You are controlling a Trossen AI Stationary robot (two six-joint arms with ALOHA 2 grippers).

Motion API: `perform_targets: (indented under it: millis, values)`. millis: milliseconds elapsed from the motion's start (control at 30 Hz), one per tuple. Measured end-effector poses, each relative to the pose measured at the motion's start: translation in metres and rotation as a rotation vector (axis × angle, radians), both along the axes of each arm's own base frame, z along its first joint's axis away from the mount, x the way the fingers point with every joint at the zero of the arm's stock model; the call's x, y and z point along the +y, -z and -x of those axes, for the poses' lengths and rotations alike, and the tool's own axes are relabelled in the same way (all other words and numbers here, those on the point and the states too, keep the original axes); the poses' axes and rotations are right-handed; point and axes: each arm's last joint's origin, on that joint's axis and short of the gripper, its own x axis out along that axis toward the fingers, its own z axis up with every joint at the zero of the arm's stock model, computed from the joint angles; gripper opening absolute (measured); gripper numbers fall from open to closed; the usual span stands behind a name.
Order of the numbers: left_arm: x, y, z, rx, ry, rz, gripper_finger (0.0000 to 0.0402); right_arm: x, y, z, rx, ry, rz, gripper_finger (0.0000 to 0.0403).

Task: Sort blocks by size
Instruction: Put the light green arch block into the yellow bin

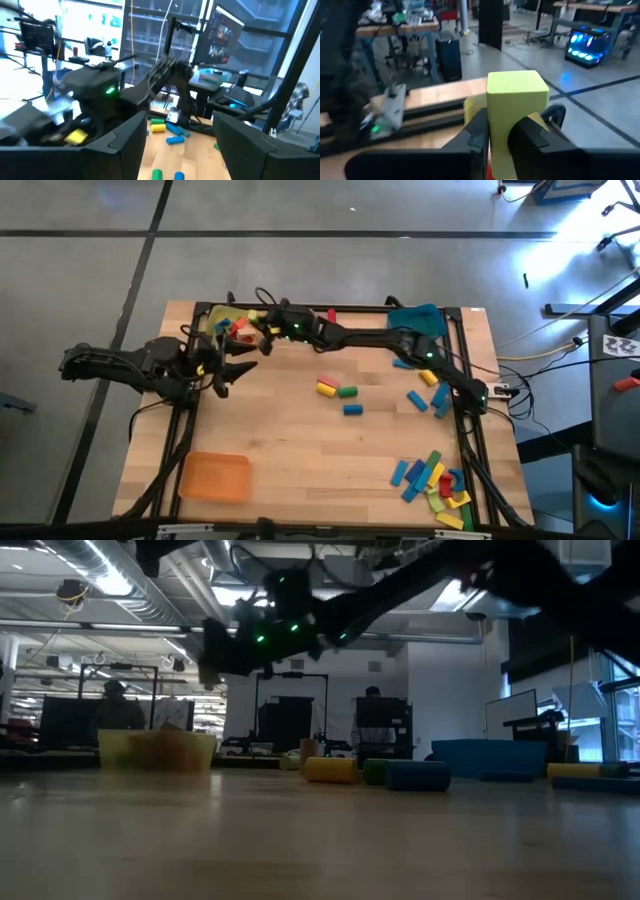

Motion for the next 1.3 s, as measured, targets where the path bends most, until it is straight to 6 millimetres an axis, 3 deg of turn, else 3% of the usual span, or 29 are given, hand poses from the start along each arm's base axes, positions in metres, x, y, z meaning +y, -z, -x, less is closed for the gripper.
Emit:
perform_targets:
  millis: [300, 400, 767, 1033, 1133, 1300]
  values:
    - [0.0, 0.001, 0.0, 0.004, 0.004, 0.004, 0.0211, -0.02, 0.028, -0.033, -0.078, 0.015, 0.018, 0.0057]
    - [0.0, 0.001, -0.001, 0.008, 0.003, 0.003, 0.0211, -0.024, 0.041, -0.033, -0.086, 0.044, 0.02, 0.0057]
    - [-0.001, 0.003, -0.003, 0.031, 0.004, 0.002, 0.0211, -0.04, 0.042, -0.028, -0.093, 0.093, 0.012, 0.0058]
    - [-0.001, 0.005, -0.004, 0.051, 0.004, -0.004, 0.0211, -0.041, 0.054, -0.03, -0.125, 0.099, -0.026, 0.0061]
    - [-0.001, 0.005, -0.004, 0.051, 0.004, -0.004, 0.0211, -0.041, 0.054, -0.03, -0.133, 0.093, -0.044, 0.0083]
    - [-0.001, 0.005, -0.004, 0.051, 0.004, -0.007, 0.0211, -0.04, 0.053, -0.03, -0.127, 0.061, -0.051, 0.0153]
